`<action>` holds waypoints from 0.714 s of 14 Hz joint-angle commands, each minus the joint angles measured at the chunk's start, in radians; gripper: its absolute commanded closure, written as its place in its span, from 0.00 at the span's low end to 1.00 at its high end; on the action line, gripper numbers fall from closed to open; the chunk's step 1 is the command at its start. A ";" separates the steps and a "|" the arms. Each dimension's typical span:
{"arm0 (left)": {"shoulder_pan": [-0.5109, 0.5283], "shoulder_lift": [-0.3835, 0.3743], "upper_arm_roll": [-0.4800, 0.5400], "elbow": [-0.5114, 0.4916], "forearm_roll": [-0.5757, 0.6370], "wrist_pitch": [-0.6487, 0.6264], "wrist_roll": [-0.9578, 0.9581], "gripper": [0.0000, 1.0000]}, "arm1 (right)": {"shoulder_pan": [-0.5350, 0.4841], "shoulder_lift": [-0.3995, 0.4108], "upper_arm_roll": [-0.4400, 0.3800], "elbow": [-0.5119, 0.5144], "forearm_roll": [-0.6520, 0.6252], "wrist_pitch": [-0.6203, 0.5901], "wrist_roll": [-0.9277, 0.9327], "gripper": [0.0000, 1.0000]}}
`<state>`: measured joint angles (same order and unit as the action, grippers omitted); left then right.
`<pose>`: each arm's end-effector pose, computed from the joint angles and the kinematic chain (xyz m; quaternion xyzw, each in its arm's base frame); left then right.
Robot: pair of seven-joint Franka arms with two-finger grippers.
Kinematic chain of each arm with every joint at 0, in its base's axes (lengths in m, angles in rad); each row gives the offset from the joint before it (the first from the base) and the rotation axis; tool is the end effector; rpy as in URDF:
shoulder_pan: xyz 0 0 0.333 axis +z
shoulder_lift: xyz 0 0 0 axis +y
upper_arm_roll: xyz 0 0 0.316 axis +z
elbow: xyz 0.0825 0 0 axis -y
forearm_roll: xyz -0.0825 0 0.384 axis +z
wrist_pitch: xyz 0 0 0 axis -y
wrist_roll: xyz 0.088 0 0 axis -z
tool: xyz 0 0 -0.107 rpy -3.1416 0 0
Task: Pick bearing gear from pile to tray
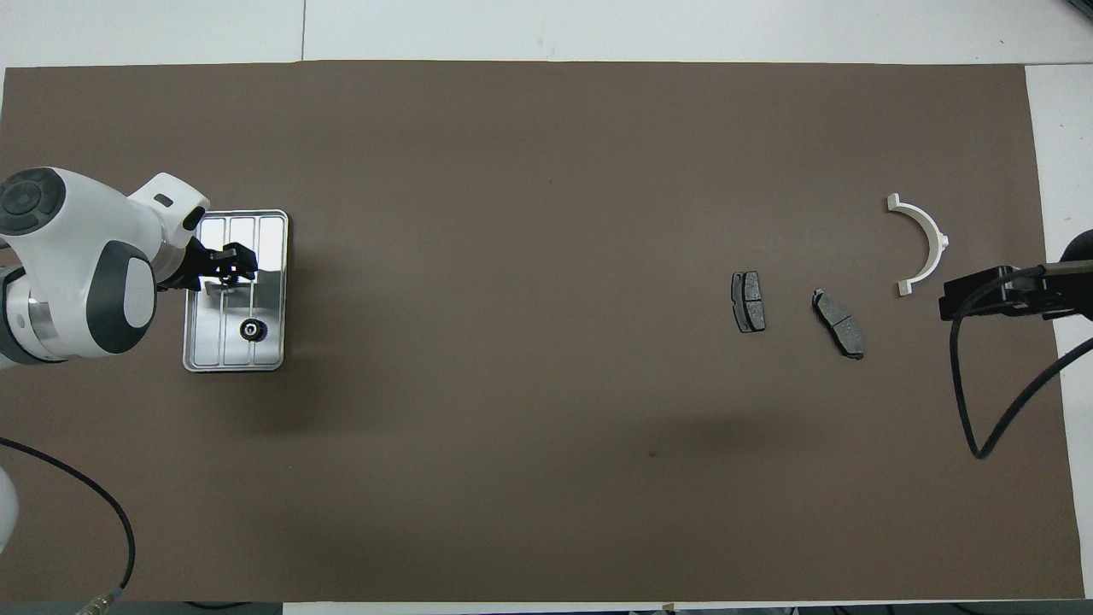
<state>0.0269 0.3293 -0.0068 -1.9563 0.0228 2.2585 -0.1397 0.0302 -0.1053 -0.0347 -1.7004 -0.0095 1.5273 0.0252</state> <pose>0.6093 0.0130 0.3066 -0.9972 -0.0726 0.0131 0.0084 0.5153 -0.0043 0.6163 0.9993 -0.0147 -0.0339 0.0033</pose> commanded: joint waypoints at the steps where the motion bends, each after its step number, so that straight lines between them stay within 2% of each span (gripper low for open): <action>1: 0.015 -0.045 -0.007 0.053 0.016 -0.121 0.003 0.00 | -0.019 -0.022 -0.004 -0.025 0.019 0.010 -0.030 0.00; 7: 0.005 -0.202 -0.009 0.059 0.016 -0.319 0.002 0.00 | -0.038 -0.027 -0.004 -0.042 0.019 0.011 -0.045 0.00; 10: 0.007 -0.248 -0.010 0.134 0.009 -0.474 0.005 0.00 | -0.038 -0.027 -0.004 -0.044 0.019 0.017 -0.045 0.00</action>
<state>0.0307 0.1136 -0.0124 -1.8680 0.0228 1.8873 -0.1397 0.0047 -0.1055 -0.0400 -1.7122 -0.0095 1.5279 0.0043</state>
